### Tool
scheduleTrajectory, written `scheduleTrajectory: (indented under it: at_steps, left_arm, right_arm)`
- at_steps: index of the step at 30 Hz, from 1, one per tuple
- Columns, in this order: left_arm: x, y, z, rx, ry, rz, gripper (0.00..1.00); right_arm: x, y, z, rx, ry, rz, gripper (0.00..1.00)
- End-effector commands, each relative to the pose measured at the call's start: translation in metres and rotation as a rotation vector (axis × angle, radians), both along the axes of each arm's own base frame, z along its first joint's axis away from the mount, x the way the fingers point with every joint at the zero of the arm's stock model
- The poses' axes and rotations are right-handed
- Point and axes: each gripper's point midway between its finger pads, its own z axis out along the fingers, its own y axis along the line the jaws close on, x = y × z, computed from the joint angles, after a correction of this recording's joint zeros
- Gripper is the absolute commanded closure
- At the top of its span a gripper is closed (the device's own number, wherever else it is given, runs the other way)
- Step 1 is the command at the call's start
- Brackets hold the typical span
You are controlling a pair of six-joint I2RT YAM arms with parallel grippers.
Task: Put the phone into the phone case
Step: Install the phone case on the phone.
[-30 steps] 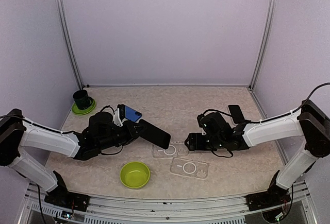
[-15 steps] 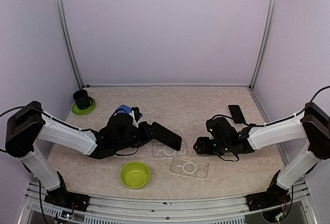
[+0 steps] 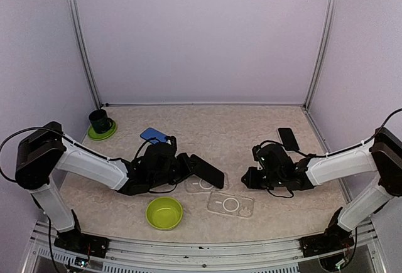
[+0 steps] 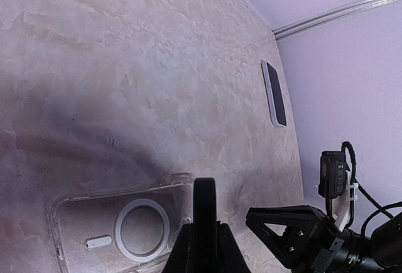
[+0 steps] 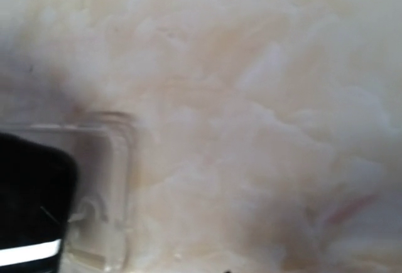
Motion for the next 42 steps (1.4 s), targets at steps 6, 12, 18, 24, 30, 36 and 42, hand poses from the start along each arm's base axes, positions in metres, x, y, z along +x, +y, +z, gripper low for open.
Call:
scheduleTrajectory:
  at_steps: [6, 12, 18, 24, 30, 36, 42]
  left_arm:
    - [0.007, -0.011, 0.01, -0.029, -0.006, 0.038, 1.0]
    - [0.008, -0.01, 0.006, -0.019, 0.015, 0.057, 1.0]
    - [0.008, -0.011, 0.003, -0.001, 0.025, 0.075, 1.0]
    - [0.008, -0.012, -0.004, 0.037, 0.032, 0.101, 1.0]
    - [0.003, -0.013, -0.011, 0.085, 0.018, 0.115, 1.0]
    - [-0.007, -0.019, -0.025, 0.109, 0.03, 0.086, 1.0]
    - [-0.019, -0.033, -0.032, 0.09, 0.047, 0.003, 1.0]
  right_arm:
    - [0.007, 0.023, 0.002, 0.054, -0.005, 0.07, 0.86]
    - [0.003, 0.036, -0.003, 0.081, 0.021, 0.127, 0.88]
    - [0.0, 0.047, -0.014, 0.092, 0.05, 0.167, 0.89]
    - [-0.003, 0.056, -0.017, 0.098, 0.055, 0.19, 0.89]
    - [-0.011, 0.061, -0.023, 0.1, 0.071, 0.204, 0.9]
    - [-0.015, 0.063, -0.025, 0.099, 0.075, 0.214, 0.9]
    - [-0.016, 0.066, -0.026, 0.098, 0.075, 0.221, 0.9]
